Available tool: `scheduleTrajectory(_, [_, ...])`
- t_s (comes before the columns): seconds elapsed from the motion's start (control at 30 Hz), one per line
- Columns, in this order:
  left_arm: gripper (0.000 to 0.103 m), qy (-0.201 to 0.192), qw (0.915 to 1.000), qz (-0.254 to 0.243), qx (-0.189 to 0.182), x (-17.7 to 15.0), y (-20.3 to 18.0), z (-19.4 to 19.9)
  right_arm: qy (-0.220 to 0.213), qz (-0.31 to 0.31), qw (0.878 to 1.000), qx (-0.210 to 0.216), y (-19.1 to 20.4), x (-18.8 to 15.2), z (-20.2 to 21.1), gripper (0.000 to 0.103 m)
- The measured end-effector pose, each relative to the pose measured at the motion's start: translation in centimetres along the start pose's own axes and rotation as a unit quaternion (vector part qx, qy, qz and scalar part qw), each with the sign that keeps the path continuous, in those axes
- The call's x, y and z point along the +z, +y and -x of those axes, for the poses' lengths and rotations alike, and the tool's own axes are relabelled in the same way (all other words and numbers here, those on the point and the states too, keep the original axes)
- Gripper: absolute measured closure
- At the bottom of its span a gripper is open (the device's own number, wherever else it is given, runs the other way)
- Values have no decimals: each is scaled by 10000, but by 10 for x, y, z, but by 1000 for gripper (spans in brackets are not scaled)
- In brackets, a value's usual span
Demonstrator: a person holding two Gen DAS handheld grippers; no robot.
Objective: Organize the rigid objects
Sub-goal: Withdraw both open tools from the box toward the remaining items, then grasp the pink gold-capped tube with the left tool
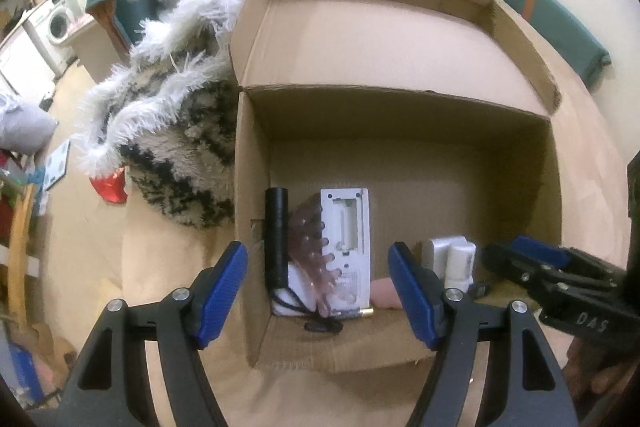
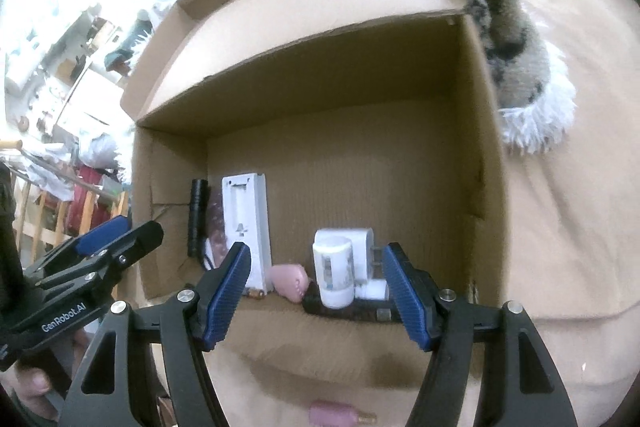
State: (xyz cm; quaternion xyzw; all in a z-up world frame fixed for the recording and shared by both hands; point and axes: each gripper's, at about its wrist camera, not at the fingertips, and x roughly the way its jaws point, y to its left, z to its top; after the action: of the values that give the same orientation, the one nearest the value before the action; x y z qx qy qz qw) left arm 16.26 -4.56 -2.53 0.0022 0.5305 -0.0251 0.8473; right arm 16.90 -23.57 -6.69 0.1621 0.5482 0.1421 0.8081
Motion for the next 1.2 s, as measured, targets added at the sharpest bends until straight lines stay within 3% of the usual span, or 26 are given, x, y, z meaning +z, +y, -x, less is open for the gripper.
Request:
scheduleTrajectory(0.23, [33,-22,10000,-50,26,-33,1,26,-174,-195,9997,-3,-10,-23,27,31])
scheduleTrajectory(0.5, [33,390,9991,159,4,-81,-5,22,-247,-530,9982,110,-24,-60,51,31])
scheduleTrajectory(0.77, [33,1108,9932,244,-240,-138,-62,-14,-126,-882,9960,-28,-52,-85,56,31])
scheduleTrajectory(0.87, [32,1062,9937,137,-323,-152,-93,-23,-136,-1111,9937,-17,-62,-84,56,31])
scheduleTrajectory(0.97, [32,1109,9935,-235,31,-160,-124,-38,-148,-1312,9912,76,-70,-82,56,31])
scheduleTrajectory(1.13, [33,1330,9906,-291,80,-165,-141,-63,-101,-1385,9902,148,-74,-80,54,31])
scheduleTrajectory(1.2, [37,1343,9905,-288,53,-167,-140,-66,-43,-1375,9904,149,-73,-80,51,31])
